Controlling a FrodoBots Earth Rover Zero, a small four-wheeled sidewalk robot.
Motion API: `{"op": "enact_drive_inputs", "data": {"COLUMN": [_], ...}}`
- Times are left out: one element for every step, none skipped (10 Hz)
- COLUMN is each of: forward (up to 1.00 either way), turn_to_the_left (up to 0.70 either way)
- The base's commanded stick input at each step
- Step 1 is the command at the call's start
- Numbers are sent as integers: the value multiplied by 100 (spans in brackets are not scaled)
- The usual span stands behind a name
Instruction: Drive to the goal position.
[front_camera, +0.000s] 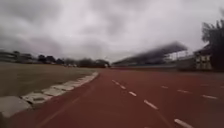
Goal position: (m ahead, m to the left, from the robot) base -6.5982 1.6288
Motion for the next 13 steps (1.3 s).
{"op": "enact_drive_inputs", "data": {"forward": [-70,-70,-70,-70,-70,-70,-70,-70,-70,-70,-70,-70,-70], "turn_to_the_left": [0,0,0,0,0,0,0,0,0,0,0,0,0]}}
